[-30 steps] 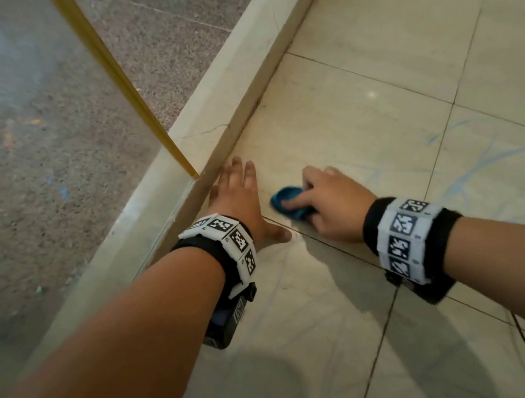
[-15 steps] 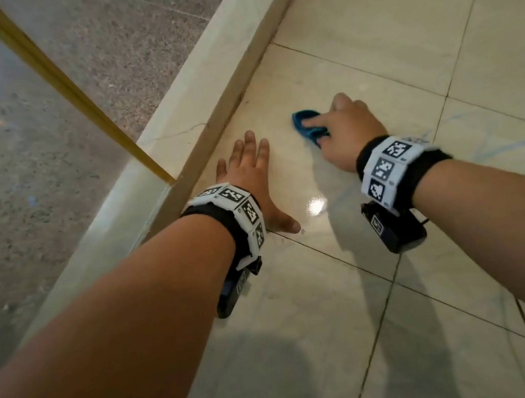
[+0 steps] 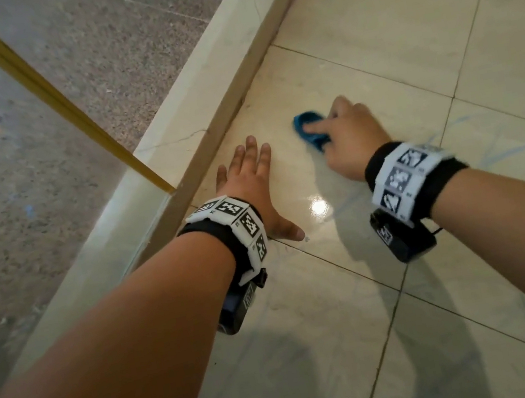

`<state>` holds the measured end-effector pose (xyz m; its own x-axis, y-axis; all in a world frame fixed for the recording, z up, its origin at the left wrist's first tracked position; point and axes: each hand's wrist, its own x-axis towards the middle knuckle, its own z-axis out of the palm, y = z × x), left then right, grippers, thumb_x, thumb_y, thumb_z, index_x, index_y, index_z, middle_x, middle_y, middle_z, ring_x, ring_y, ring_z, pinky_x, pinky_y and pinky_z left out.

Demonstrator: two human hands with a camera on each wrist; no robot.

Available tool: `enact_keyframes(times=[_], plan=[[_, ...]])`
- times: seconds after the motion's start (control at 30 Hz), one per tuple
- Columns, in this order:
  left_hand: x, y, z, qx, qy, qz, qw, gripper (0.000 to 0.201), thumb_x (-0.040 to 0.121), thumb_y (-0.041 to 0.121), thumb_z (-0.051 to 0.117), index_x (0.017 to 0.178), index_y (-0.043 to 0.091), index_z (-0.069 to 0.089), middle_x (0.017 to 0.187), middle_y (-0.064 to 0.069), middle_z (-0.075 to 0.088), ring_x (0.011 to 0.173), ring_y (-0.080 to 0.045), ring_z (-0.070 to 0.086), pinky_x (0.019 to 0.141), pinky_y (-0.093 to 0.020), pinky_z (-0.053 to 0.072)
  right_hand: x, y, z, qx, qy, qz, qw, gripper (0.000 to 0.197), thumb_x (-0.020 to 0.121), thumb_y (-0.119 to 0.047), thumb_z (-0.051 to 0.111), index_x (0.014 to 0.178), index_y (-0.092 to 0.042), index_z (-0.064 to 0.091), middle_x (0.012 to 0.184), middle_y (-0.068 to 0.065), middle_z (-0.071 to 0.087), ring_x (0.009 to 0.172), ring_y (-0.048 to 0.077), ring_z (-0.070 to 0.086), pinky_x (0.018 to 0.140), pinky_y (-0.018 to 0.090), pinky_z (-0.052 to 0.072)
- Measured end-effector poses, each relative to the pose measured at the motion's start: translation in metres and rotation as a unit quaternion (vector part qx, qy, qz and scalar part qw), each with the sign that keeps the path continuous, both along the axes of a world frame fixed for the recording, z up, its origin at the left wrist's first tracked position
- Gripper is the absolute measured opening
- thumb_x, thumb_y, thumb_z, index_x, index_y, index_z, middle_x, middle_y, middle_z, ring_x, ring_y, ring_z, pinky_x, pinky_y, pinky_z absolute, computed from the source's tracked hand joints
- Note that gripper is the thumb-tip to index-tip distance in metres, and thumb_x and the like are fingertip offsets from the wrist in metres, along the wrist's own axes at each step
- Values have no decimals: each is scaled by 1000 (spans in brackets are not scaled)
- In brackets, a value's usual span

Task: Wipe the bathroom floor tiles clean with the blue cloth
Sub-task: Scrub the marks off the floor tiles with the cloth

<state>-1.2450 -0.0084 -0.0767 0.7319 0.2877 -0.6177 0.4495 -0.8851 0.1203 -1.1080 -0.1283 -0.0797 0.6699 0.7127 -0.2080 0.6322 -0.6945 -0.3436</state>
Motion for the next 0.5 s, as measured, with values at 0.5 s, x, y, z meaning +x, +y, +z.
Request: enact_keyframes(times=[0.5], plan=[[0,0,-1,-3,-10,5,1000,150,53,71,78,149,20,-26,154,-2,-35,145,-21,-22,120,-43,-4,-29,-28,8,-15,66,109,992,53,85,-20,58,137,-26,47,107,5,39,99,24,48,93,29,39]])
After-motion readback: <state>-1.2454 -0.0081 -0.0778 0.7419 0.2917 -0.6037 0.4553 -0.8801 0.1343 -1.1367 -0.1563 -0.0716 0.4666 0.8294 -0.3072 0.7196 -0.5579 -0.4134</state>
